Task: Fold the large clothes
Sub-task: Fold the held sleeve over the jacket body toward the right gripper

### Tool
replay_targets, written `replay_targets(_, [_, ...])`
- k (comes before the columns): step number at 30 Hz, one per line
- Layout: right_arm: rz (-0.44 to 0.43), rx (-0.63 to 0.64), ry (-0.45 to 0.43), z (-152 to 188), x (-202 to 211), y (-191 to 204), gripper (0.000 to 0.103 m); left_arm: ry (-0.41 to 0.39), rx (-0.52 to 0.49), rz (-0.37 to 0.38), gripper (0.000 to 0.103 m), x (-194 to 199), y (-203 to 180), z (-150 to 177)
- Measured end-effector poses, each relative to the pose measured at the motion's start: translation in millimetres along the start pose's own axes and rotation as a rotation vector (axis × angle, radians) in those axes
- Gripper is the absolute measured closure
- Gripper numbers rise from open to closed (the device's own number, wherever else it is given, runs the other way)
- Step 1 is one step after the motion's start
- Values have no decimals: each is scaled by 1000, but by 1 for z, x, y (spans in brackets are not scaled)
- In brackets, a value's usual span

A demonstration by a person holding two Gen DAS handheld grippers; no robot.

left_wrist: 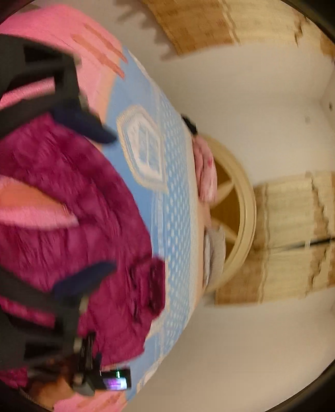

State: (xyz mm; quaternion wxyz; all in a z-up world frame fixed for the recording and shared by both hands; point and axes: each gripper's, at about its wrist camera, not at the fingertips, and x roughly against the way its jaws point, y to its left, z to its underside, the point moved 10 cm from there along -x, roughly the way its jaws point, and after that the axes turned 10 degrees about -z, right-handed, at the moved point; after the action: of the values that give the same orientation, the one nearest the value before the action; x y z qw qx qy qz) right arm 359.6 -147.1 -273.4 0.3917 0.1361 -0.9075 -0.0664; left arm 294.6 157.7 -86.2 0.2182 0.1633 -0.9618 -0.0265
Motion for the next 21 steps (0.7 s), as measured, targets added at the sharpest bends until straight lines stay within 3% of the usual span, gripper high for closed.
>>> replay_targets(11, [2, 4, -1, 0, 0, 1, 4, 260, 125, -146, 0, -40, 99, 127])
replay_targets(17, [13, 13, 2, 1, 0, 2, 4, 334, 269, -91, 2, -62, 98, 152])
replay_targets(18, [13, 13, 2, 1, 0, 2, 4, 337, 284, -92, 5, -67, 98, 153])
replay_targets(19, [13, 13, 1, 1, 0, 2, 4, 339, 291, -81, 17, -73, 97, 155])
replay_targets(20, [12, 12, 1, 0, 0, 2, 4, 352, 291, -69, 40, -79, 95, 157])
replay_targets(21, [11, 12, 1, 1, 0, 2, 4, 371, 282, -61, 55, -85, 92, 160])
